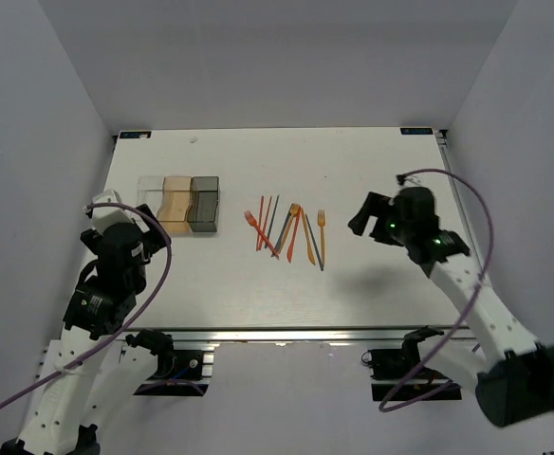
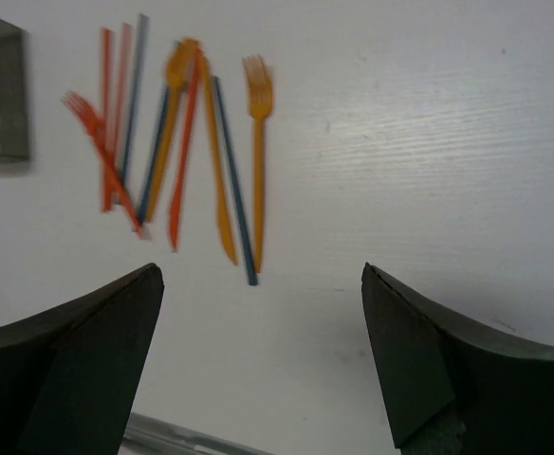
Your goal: Sort the eating utensils into containers
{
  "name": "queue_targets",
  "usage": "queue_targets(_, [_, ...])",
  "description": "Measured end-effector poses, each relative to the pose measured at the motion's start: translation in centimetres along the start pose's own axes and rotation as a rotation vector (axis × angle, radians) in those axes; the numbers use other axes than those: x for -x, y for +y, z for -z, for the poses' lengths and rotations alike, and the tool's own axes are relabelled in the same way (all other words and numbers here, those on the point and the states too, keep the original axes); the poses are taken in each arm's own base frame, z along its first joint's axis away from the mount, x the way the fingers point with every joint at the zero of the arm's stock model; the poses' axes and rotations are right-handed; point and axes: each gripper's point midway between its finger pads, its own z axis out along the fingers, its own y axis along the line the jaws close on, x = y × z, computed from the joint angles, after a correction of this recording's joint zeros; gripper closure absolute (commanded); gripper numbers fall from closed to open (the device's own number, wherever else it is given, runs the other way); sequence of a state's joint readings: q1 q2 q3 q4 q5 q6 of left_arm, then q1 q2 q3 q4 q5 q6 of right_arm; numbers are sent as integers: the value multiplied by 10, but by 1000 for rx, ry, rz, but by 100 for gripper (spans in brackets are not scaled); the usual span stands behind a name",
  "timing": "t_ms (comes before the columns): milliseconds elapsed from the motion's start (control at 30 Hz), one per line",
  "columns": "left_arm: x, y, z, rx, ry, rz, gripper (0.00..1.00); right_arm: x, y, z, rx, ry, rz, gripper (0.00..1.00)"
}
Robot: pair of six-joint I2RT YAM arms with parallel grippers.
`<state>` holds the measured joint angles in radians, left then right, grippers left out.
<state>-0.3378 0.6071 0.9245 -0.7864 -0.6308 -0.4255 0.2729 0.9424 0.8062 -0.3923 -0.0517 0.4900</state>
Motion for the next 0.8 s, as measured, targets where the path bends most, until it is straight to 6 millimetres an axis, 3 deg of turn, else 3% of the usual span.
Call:
queue_targets(100, [-3,-1,-4,11,16,-11,2,-27,8,-40,-88,128,84,11])
queue_targets(267, [-5,0,-5,22,24,-16,2,-44,27,-91,-174,212,219,39])
queue_targets(367, [-5,1,-5,26,19,-11,2,-56,26,-118,-222,246,260,45])
queue_targets(600, [-5,2,-4,27,20,-12,2,-94,4,-154,-310,335,319,51])
queue_targets(700, [-5,1,-5,27,21,-13,2,-101,0,-166,-321,355,338,65])
queue_targets(733, [-5,1,-5,28,22,-13,2,-103,-1,-171,-325,359,345,75])
queue_targets(800, [-6,1,-5,29,24,-15,2,-98,2,-179,-325,338,348,79])
